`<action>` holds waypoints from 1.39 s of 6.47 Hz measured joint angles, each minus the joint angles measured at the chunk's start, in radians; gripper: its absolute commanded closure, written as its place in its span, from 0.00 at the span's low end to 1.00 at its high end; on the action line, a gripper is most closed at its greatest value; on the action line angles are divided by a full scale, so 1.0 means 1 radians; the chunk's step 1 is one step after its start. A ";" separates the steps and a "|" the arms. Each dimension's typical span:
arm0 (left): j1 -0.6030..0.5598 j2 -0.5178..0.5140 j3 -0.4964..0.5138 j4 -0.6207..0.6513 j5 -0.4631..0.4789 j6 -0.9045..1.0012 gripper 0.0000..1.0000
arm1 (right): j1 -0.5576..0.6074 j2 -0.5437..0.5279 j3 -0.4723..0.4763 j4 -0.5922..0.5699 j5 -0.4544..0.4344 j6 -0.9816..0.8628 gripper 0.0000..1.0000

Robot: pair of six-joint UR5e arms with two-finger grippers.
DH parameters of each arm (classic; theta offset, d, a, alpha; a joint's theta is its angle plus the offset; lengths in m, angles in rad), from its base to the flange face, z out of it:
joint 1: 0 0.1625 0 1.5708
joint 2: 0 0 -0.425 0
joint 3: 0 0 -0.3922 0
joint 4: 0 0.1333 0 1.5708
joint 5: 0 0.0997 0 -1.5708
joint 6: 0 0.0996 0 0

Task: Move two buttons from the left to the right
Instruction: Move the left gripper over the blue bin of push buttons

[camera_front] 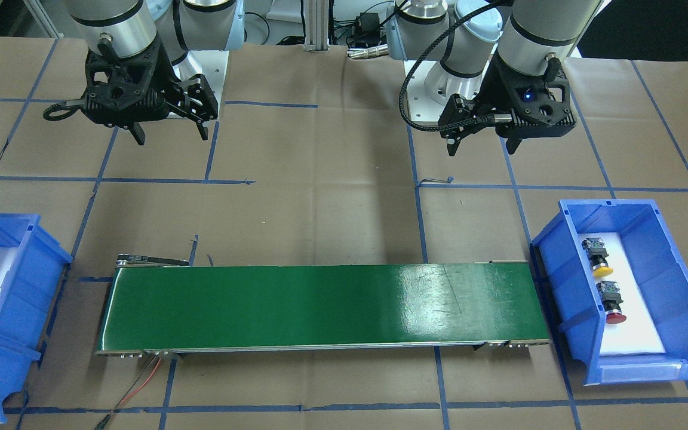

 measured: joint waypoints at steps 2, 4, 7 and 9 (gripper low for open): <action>0.003 0.000 -0.001 0.000 0.002 0.002 0.00 | 0.000 0.000 0.000 0.001 0.001 0.000 0.00; 0.025 0.000 -0.001 0.000 0.002 0.025 0.00 | 0.000 0.000 0.001 0.002 0.001 0.000 0.00; 0.208 0.000 -0.001 -0.004 0.001 0.187 0.00 | 0.000 0.001 0.004 0.002 0.001 -0.001 0.00; 0.395 -0.007 -0.006 -0.012 -0.001 0.388 0.00 | 0.000 0.000 0.010 0.002 0.001 -0.001 0.00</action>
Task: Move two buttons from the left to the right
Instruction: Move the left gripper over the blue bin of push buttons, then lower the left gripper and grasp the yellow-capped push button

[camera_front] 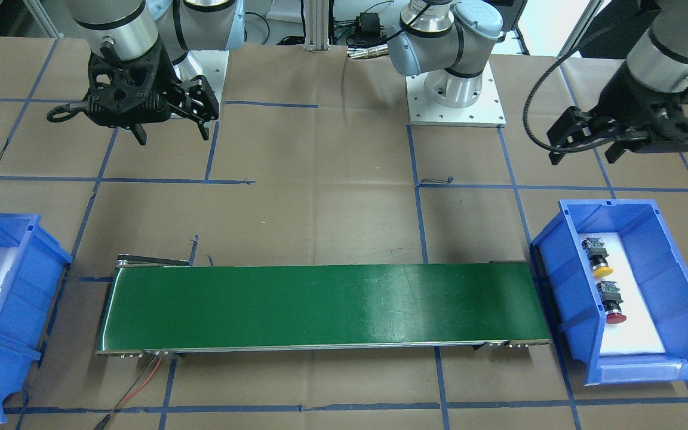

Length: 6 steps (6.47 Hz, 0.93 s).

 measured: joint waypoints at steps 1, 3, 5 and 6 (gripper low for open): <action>0.098 -0.007 -0.014 0.002 -0.004 0.079 0.00 | 0.000 0.000 0.001 0.000 0.000 0.000 0.00; 0.217 -0.013 -0.073 0.049 -0.006 0.189 0.00 | 0.000 0.000 0.000 0.000 0.000 0.001 0.00; 0.264 -0.020 -0.186 0.204 -0.008 0.258 0.00 | 0.000 0.000 -0.003 0.001 0.000 0.001 0.00; 0.272 -0.027 -0.250 0.304 -0.009 0.273 0.00 | 0.000 -0.001 -0.004 0.001 0.000 0.001 0.00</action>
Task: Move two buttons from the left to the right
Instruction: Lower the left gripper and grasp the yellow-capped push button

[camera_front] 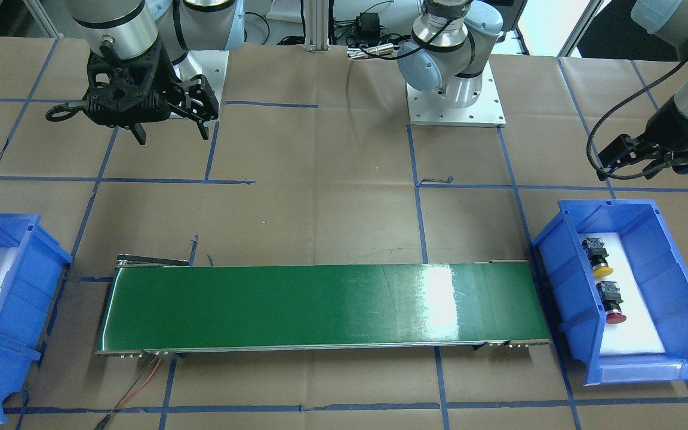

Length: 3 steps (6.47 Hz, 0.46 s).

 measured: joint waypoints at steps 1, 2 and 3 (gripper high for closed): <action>0.002 -0.021 -0.031 0.066 -0.001 0.005 0.00 | 0.000 -0.001 0.000 0.000 0.000 0.000 0.00; 0.003 -0.058 -0.036 0.106 -0.001 0.007 0.00 | 0.000 -0.001 -0.001 0.000 0.000 0.000 0.00; 0.003 -0.100 -0.036 0.151 -0.002 0.013 0.00 | 0.000 -0.001 -0.001 0.000 0.000 0.000 0.00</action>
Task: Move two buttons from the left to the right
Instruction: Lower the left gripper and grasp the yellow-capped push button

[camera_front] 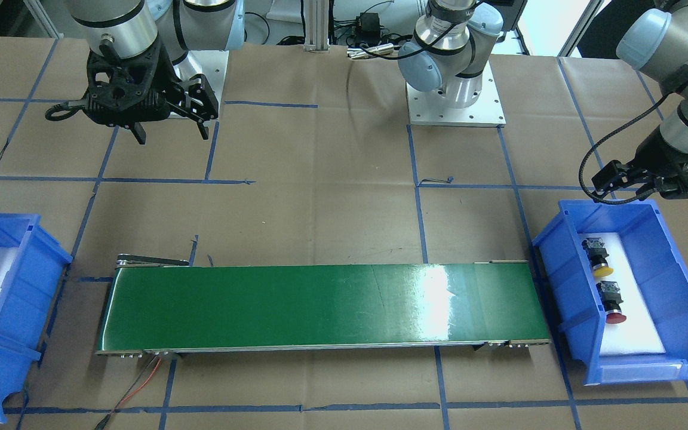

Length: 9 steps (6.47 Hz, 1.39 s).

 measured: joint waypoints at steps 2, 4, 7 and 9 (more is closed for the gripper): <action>-0.001 -0.070 0.000 0.074 -0.019 0.013 0.00 | 0.000 0.001 0.001 0.000 0.000 0.000 0.00; -0.005 -0.109 -0.002 0.108 -0.033 0.015 0.00 | 0.000 0.002 -0.002 0.000 0.000 0.000 0.00; -0.008 -0.166 -0.013 0.165 -0.036 0.015 0.00 | 0.000 0.000 -0.004 -0.001 0.000 0.000 0.00; -0.010 -0.207 -0.016 0.210 -0.036 0.015 0.00 | 0.000 -0.003 -0.005 0.000 0.000 0.000 0.00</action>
